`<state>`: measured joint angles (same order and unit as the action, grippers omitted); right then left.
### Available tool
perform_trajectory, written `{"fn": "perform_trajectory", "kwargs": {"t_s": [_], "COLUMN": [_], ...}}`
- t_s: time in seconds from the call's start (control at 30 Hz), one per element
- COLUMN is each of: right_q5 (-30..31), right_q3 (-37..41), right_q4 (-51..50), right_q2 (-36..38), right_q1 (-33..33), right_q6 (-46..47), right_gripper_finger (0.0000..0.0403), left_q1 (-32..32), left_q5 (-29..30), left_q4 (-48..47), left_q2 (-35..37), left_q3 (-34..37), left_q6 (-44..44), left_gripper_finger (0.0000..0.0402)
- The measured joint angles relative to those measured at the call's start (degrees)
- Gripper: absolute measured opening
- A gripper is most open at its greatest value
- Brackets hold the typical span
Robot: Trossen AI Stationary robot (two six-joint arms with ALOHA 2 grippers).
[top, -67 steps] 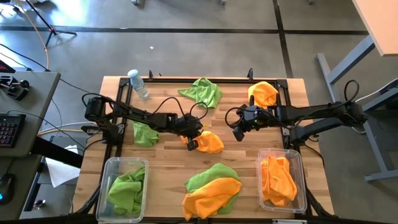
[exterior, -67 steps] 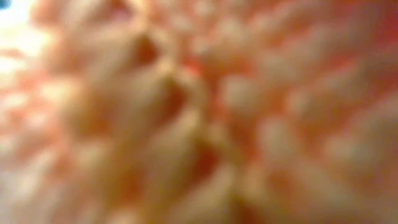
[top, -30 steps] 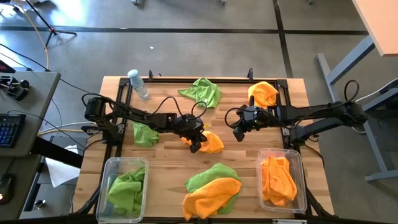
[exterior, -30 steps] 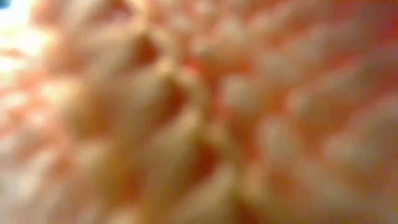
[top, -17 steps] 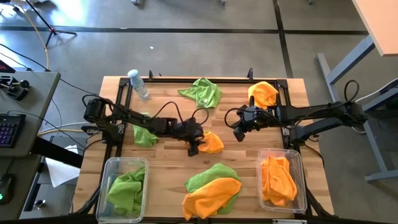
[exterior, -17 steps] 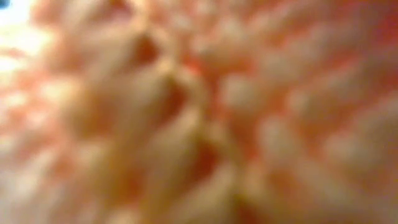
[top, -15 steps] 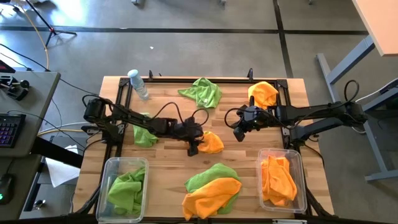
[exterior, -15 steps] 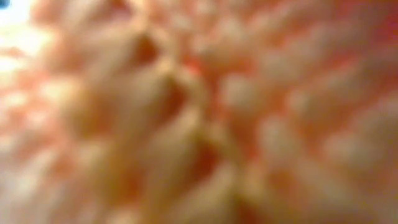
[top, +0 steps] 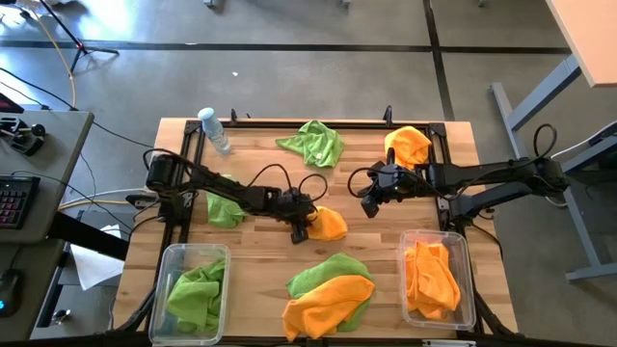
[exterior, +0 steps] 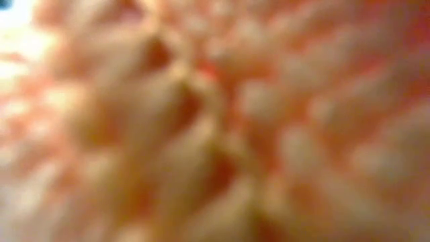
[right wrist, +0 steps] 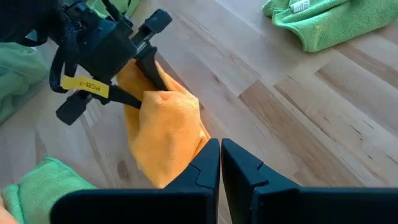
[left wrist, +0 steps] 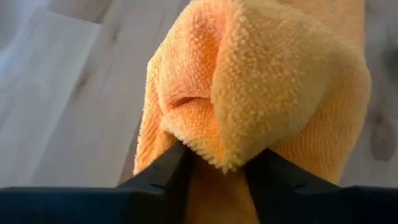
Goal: Sort microfiber towel by color & place in baskets
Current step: Put the yellow towel into the right transparent bin
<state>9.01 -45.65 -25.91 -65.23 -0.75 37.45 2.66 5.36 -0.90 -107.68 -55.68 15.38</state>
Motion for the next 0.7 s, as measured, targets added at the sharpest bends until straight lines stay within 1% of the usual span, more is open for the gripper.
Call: {"fn": "perform_trajectory", "kwargs": {"t_s": [0.13,0.17,0.33,0.5,0.57,0.7], "right_q5": [0.0,0.0,-0.24,-0.6,-0.64,-0.62], "right_q3": [0.0,0.0,0.0,0.0,0.0,0.0], "right_q4": [0.0,0.0,0.06,1.86,4.84,15.27], "right_q2": [0.0,0.0,0.0,0.0,0.0,0.0], "right_q1": [0.0,0.0,0.0,0.04,0.07,0.78], "right_q6": [-0.01,-0.17,0.0,-0.21,-0.63,-6.19], "right_gripper_finger": [0.0011,0.0011,0.0011,0.0012,0.0014,0.0032], "left_q1": [0.08,-0.02,-0.8,-1.16,-1.16,-1.18], "left_q5": [-0.32,-0.32,0.47,3.22,4.72,6.13], "left_q4": [-0.37,-0.27,0.46,1.08,1.25,1.21], "left_q2": [3.26,4.3,12.57,22.68,26.24,31.1], "left_q3": [0.0,0.0,0.0,0.0,-0.02,-0.04], "left_q6": [2.14,2.47,1.46,0.62,0.37,0.41], "left_gripper_finger": [0.0026,0.0014,0.0005,0.0002,0.0001,0.0001]}}
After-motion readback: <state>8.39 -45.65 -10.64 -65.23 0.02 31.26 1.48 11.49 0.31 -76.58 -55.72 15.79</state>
